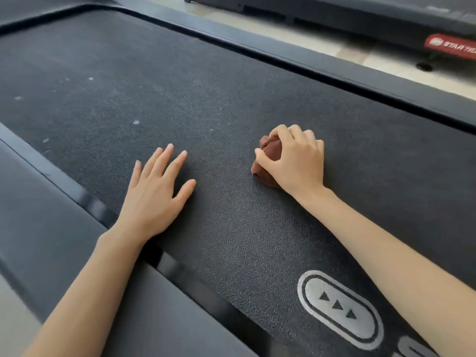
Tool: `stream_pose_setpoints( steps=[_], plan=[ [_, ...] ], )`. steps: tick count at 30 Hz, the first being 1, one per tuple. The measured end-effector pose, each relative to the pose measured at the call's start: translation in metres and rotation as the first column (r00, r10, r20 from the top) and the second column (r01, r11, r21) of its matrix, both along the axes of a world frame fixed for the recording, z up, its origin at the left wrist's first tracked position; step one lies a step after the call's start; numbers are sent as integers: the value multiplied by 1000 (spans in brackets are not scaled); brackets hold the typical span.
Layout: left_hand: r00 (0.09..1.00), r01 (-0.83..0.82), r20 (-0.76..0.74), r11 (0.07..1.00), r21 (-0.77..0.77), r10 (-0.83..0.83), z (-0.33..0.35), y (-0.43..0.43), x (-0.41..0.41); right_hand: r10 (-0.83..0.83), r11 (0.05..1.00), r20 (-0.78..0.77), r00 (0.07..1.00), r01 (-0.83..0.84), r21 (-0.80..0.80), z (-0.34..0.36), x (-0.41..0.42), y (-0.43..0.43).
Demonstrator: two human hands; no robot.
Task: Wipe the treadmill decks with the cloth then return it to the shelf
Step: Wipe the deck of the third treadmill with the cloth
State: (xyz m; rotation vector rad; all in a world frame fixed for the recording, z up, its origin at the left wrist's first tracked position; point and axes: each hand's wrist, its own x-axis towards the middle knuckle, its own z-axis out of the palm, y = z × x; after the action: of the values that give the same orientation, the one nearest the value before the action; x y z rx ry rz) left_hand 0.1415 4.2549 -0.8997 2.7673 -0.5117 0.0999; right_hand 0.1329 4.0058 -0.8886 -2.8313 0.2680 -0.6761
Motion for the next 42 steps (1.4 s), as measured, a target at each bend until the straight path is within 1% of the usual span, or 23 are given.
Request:
stream_pose_setpoints(
  steps=[2,4,7,9,12,13,15,18,21,23,25,28,30,32,34,37,39,42],
  plan=[
    [995,-97,-26,993,63,99,0,20,-8,140,990,10,990,-140,23,3,-46,10],
    [990,-133,-32,982,136,139,1,41,-21,276,958,36,960,-278,69,4,-99,20],
    [989,-140,-21,983,118,143,4,56,-37,409,905,94,908,-416,83,1,-162,39],
    [990,-138,-22,984,116,142,5,53,-40,464,879,110,879,-472,61,-2,-174,48],
    [990,-138,-16,983,122,141,5,48,-38,529,842,90,844,-535,65,2,-144,58],
    [990,-137,-11,983,122,139,4,49,-38,538,837,84,838,-544,66,2,-128,63],
    [990,-137,-12,982,127,140,2,51,-38,514,853,49,856,-517,74,4,-89,78],
    [989,-139,-27,980,140,144,5,52,-39,422,906,-62,905,-419,52,6,-30,102],
    [988,-140,-38,981,134,147,10,50,-42,353,935,-109,929,-354,13,5,1,112],
    [988,-139,-48,980,145,147,13,49,-42,363,930,-119,924,-367,-16,7,-10,108],
    [988,-132,-54,979,157,141,15,49,-42,439,897,-98,893,-442,-10,10,-47,90],
    [989,-126,-57,980,154,136,13,50,-43,566,823,14,824,-566,39,8,-125,48],
    [991,-115,-55,980,160,125,11,51,-44,581,810,82,810,-585,39,1,-172,24],
    [994,-83,-49,983,166,93,10,54,-42,566,820,121,815,-572,17,-4,-191,16],
    [998,-36,-47,988,147,43,11,61,-40,570,819,103,815,-574,11,-2,-180,27],
    [996,68,-65,990,124,-60,15,79,-32,573,817,88,815,-577,20,1,-138,66],
    [996,62,-70,990,123,-53,16,96,-18,528,846,82,845,-532,34,-1,-103,96],
    [997,8,-75,993,116,1,15,115,10,417,907,62,907,-419,30,-3,-48,133]
  ],
)
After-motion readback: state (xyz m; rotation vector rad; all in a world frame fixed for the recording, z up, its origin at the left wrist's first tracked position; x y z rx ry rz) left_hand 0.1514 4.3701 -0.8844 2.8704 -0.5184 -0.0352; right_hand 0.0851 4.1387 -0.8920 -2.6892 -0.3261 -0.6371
